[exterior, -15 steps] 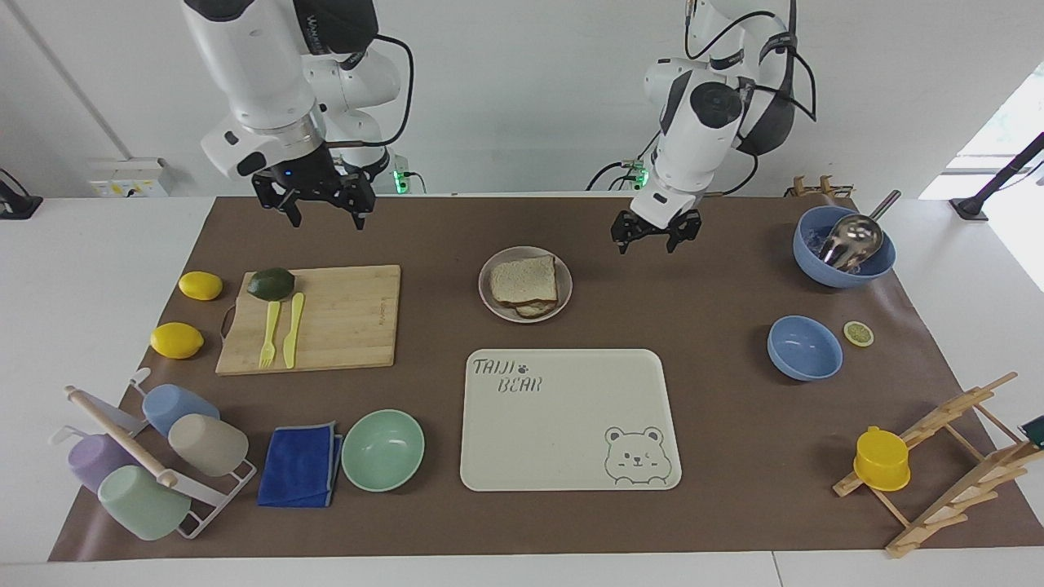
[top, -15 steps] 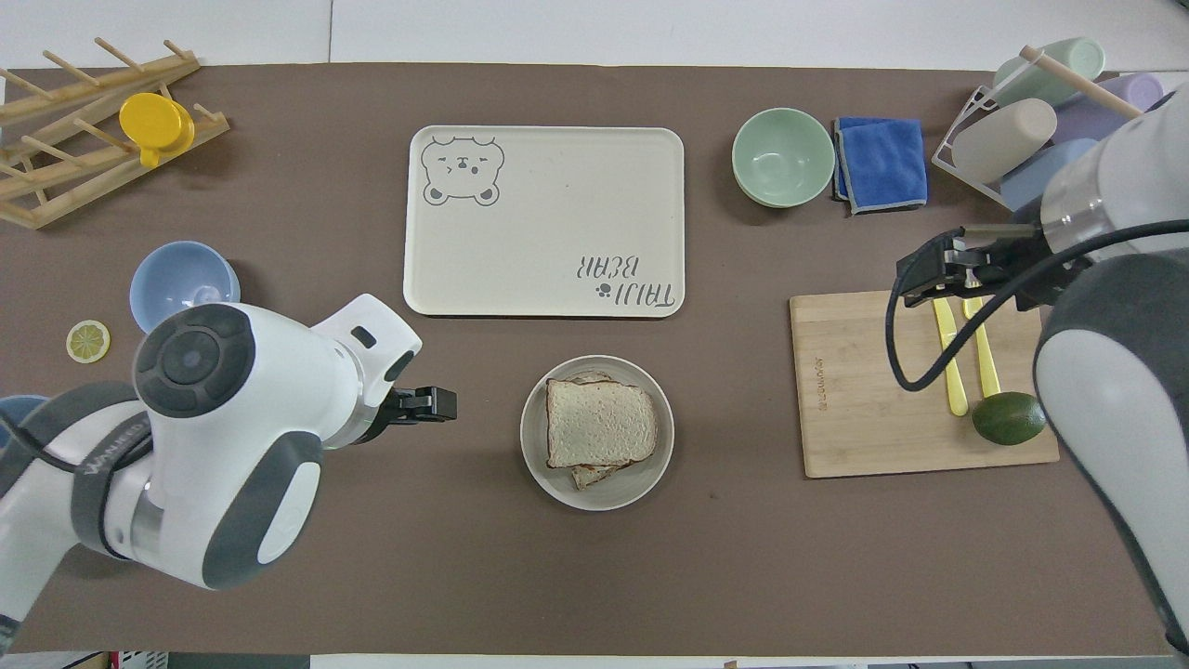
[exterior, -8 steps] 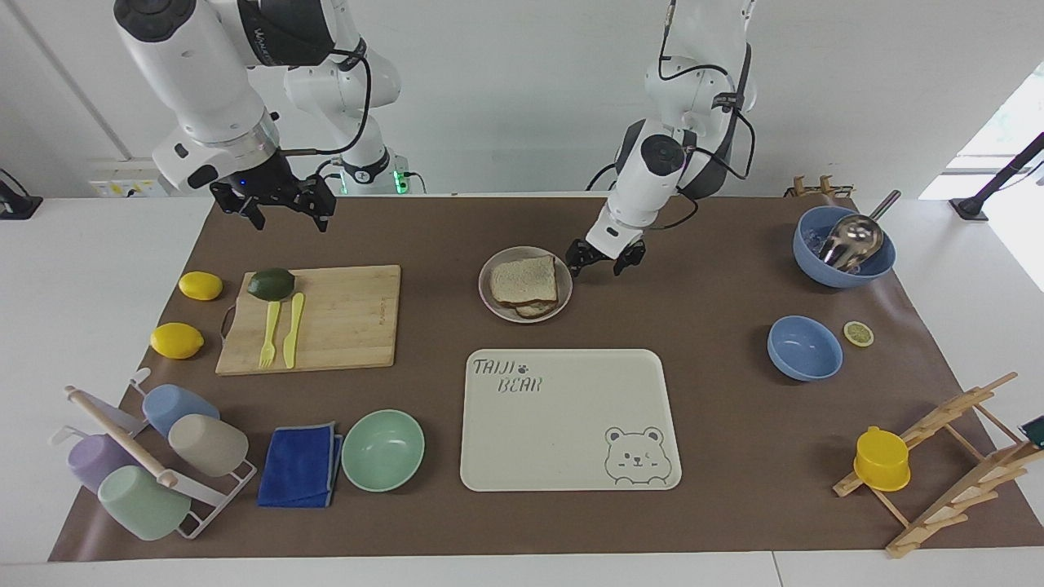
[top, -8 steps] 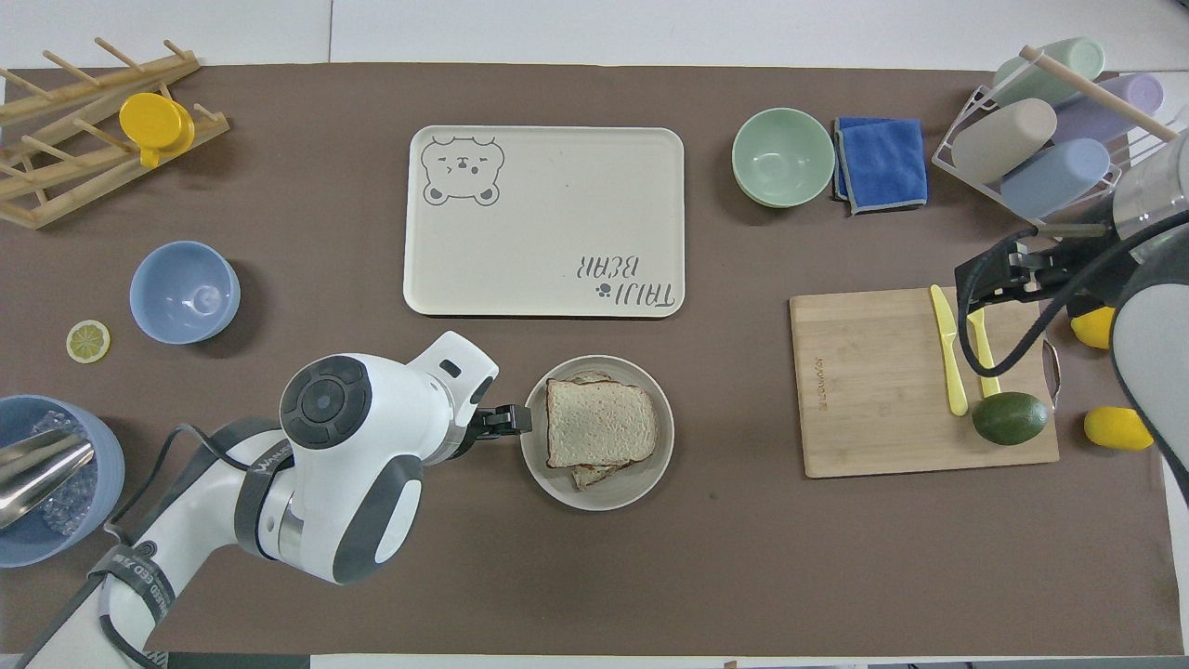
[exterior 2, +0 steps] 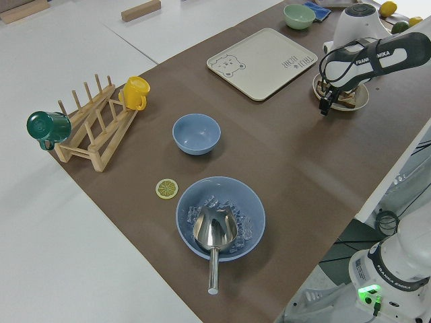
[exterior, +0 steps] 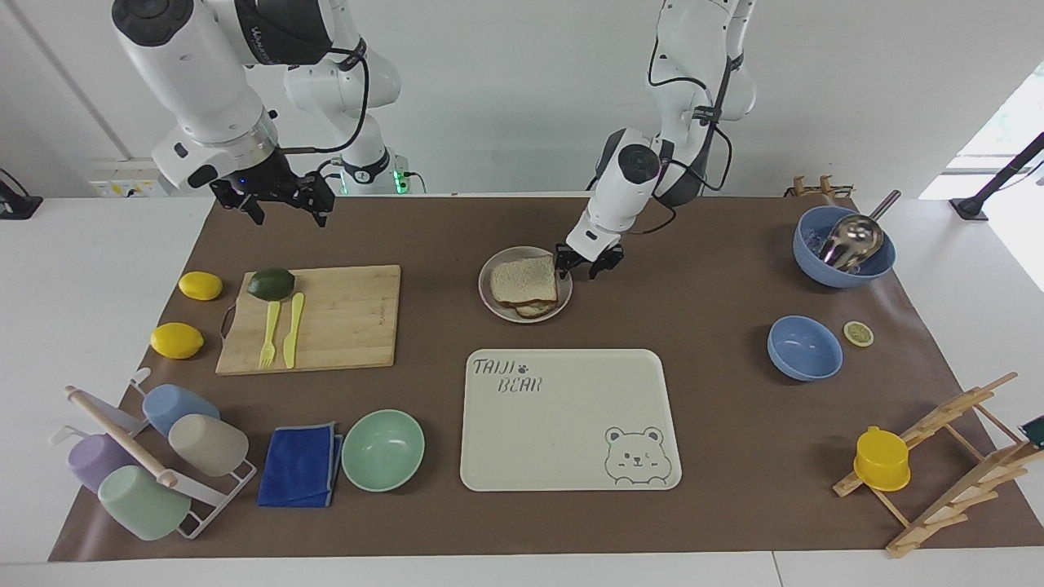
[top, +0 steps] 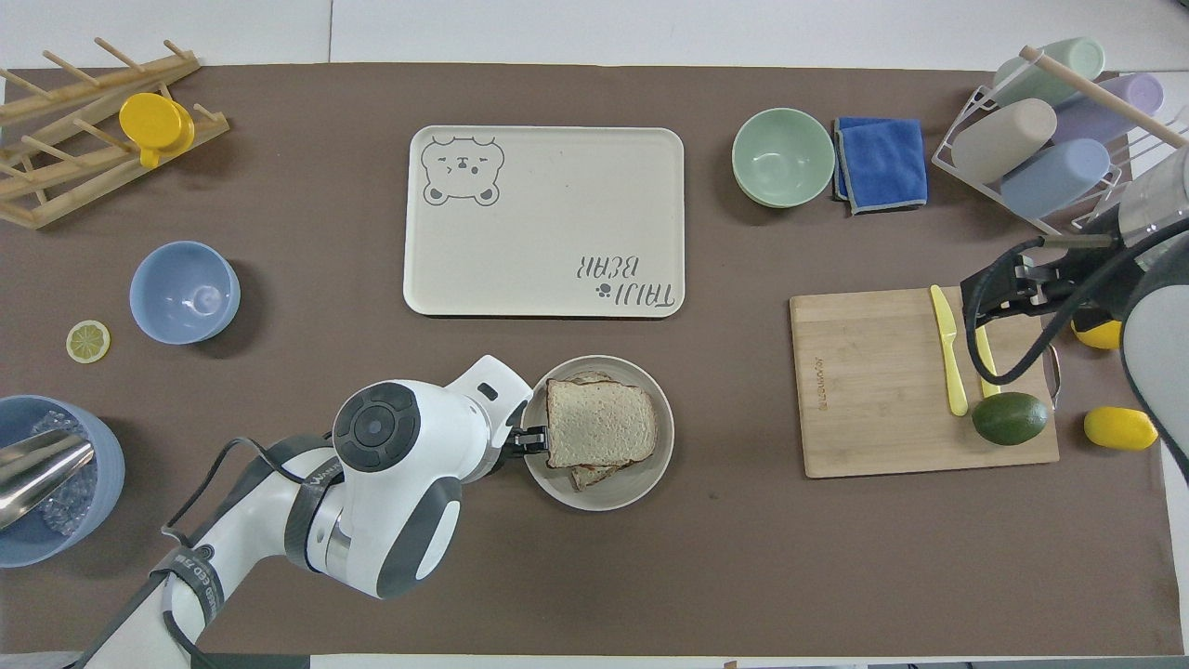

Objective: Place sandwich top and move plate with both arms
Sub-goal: 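Grasp the rim of the white plate with the left gripper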

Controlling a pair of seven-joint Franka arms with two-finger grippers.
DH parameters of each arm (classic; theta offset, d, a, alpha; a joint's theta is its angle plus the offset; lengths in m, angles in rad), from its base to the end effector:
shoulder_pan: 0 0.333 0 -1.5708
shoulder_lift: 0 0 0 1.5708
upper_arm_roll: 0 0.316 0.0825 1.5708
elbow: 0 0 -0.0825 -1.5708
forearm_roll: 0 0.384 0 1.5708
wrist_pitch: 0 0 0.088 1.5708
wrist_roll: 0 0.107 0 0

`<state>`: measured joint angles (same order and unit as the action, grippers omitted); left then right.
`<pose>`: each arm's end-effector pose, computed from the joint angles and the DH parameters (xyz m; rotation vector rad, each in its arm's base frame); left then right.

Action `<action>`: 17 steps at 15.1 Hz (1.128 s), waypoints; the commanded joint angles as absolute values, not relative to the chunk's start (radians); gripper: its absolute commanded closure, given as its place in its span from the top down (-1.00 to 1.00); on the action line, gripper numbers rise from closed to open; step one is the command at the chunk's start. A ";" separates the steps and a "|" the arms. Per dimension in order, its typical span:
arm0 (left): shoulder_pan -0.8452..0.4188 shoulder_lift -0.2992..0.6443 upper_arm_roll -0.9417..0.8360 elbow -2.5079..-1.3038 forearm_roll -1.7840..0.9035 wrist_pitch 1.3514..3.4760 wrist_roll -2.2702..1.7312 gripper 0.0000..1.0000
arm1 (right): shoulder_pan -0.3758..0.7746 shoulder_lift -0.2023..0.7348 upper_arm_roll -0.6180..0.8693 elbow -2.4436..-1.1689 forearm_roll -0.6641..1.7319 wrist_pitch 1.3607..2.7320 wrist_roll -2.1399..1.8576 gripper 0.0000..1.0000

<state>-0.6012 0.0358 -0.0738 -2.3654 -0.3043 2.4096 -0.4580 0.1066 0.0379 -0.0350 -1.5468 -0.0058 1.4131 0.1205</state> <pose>0.3914 -0.3156 0.3120 2.9590 0.0139 -0.1544 0.5466 0.0389 0.6024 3.1059 -0.0767 -0.2649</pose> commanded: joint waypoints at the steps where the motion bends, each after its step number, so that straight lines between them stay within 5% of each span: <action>1: -0.624 0.038 -0.058 -2.379 -0.322 2.444 -0.462 0.11 | 0.086 0.005 -0.023 -1.577 -0.014 1.413 0.080 1.00; 7: -0.635 0.064 -0.060 -2.379 -0.353 2.480 -0.462 -0.18 | 0.023 0.005 -0.018 -1.580 0.000 1.414 0.068 1.00; 11: -0.634 0.066 -0.060 -2.379 -0.353 2.476 -0.460 -1.00 | 0.005 0.014 -0.009 -1.565 -0.001 1.420 0.052 1.00; 17: -0.615 0.063 -0.060 -2.364 -0.371 2.459 -0.457 -1.00 | -0.005 0.012 -0.015 -1.560 -0.009 1.417 0.020 1.00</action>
<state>-0.6141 0.0572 -0.0735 -2.3613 -0.3460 2.4564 -0.4581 0.0173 0.0285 -0.0259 -1.5495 -0.0068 1.4137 0.0500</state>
